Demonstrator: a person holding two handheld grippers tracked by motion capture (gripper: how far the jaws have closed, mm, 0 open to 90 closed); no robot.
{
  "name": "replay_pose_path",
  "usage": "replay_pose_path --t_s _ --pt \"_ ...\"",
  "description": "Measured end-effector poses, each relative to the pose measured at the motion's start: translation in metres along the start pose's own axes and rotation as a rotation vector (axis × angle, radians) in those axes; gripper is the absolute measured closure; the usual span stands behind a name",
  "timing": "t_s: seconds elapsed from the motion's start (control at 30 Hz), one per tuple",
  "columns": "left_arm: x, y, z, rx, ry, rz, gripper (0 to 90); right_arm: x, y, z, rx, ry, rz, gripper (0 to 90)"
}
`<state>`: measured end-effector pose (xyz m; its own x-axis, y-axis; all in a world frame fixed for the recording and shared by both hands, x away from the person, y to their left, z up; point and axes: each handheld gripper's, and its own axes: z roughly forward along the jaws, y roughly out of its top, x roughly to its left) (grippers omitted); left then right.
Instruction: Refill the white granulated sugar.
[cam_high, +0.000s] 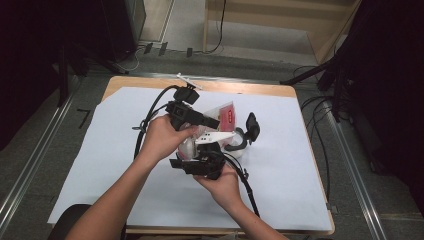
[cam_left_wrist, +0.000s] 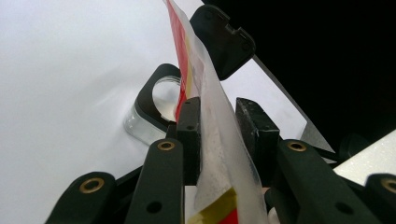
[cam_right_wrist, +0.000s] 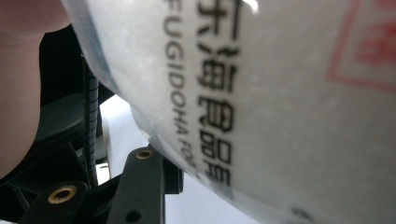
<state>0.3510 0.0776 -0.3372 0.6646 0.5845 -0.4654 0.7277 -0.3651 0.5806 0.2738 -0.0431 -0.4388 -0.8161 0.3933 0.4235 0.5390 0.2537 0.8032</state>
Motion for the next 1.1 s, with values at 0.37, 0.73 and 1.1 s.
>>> replay_pose_path --t_s 0.37,0.73,1.1 --pt "-0.0009 -0.0001 0.0004 -0.005 0.002 0.004 71.9 0.0003 0.0000 -0.0004 0.002 0.005 0.004 62.1" --pt "-0.0008 -0.0001 0.0001 -0.001 0.009 0.019 72.2 0.0002 0.0000 0.0002 -0.001 0.005 0.004 62.2" --pt "-0.0035 -0.0002 -0.0002 0.002 0.022 0.029 72.2 0.0001 0.0000 0.0002 0.000 0.006 0.007 62.1"
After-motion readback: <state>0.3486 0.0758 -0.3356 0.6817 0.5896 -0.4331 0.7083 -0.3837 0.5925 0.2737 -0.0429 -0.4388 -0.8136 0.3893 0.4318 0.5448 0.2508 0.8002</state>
